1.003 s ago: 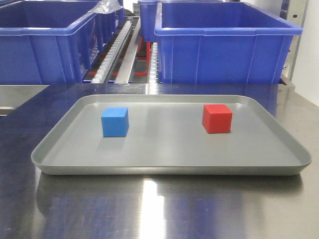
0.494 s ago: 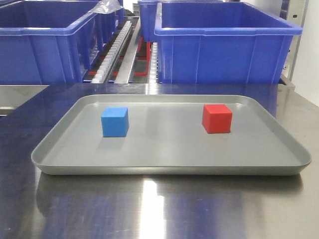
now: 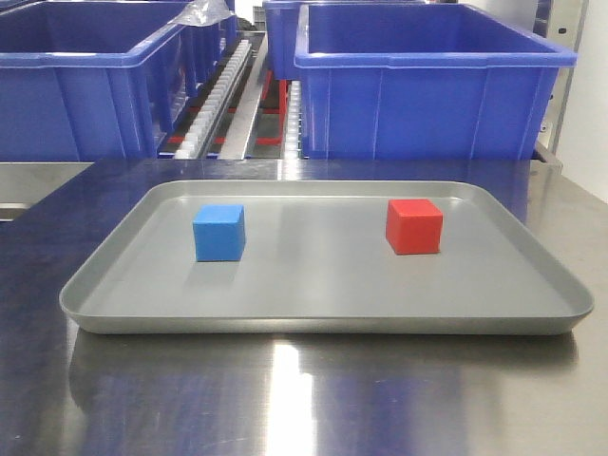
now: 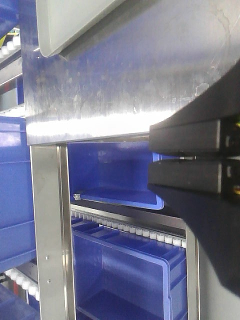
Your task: Sort and place red and blue blocks on shelf
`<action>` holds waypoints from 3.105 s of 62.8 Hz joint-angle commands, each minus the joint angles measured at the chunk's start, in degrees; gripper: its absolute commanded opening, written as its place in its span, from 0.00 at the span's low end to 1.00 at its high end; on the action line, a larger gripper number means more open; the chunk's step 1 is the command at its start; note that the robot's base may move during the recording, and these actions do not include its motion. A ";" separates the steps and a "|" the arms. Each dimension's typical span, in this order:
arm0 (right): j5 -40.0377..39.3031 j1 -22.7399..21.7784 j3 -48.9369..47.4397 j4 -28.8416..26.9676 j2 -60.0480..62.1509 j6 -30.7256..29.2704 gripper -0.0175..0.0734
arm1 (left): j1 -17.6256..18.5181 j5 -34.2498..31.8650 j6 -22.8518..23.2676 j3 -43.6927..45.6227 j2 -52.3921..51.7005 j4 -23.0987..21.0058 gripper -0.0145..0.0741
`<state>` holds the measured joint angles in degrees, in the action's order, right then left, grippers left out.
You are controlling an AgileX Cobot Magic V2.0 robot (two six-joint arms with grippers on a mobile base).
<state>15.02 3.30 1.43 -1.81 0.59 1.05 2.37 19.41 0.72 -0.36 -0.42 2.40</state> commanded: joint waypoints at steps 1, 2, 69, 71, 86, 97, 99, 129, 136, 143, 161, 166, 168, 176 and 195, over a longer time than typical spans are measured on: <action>-6.13 0.16 0.36 0.62 1.00 -0.26 0.25 | 0.08 -4.31 0.08 -1.95 -0.96 -0.47 0.31; -6.34 0.16 0.36 0.62 1.00 -0.26 0.25 | 0.08 -4.31 0.08 -1.95 -0.96 -0.47 0.31; -16.07 0.16 -12.00 0.62 -35.94 -0.21 0.25 | 0.08 -4.31 0.08 -1.95 -0.96 -0.47 0.31; -16.02 0.16 -13.22 0.62 -37.00 -0.21 0.25 | 0.08 -4.31 0.08 -1.95 -0.96 -0.47 0.31; -15.87 0.16 -22.06 0.62 -45.31 -0.21 0.25 | 0.08 -4.31 0.08 -1.95 -0.96 -0.47 0.31; -11.60 0.35 -27.74 0.48 -49.83 -0.21 0.25 | 0.08 -4.31 0.08 -1.95 -0.96 -0.47 0.31; -10.11 0.41 -28.95 0.00 -50.59 -0.21 0.25 | 0.08 -4.31 0.08 -1.95 -0.96 -0.47 0.31; 3.49 7.07 -41.60 -1.00 -59.34 -0.21 0.42 | 0.08 -4.31 0.08 -1.95 -0.96 -0.47 0.31; 3.14 9.59 -42.32 -1.00 -60.73 -0.21 0.63 | 0.08 -4.31 0.08 -1.95 -0.96 -0.47 0.31; 3.65 11.84 -42.99 -1.00 -61.71 -0.21 0.72 | 0.08 -4.31 0.08 -1.95 -0.96 -0.47 0.31; 3.81 16.66 -46.24 -1.00 -65.29 -0.21 0.72 | 0.08 -4.31 0.08 -1.95 -0.96 -0.47 0.31; 3.89 17.65 -47.77 -1.00 -66.86 -0.21 0.72 | 0.08 -4.31 0.08 -1.95 -0.96 -0.47 0.31; 3.95 18.01 -48.33 -1.00 -67.47 -0.21 0.72 | 0.08 -4.31 0.08 -1.95 -0.96 -0.47 0.31; 4.62 19.62 -50.58 -1.00 -70.15 -0.21 0.72 | 0.08 -4.31 0.08 -1.95 -0.96 -0.47 0.31; 6.24 22.88 -54.37 -1.45 -75.60 -0.21 0.72 | 0.08 -4.31 0.08 -1.95 -0.96 -0.47 0.31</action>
<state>24.29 25.47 -50.26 -2.96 -75.56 1.15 2.37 19.41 0.72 -0.36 -0.42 2.40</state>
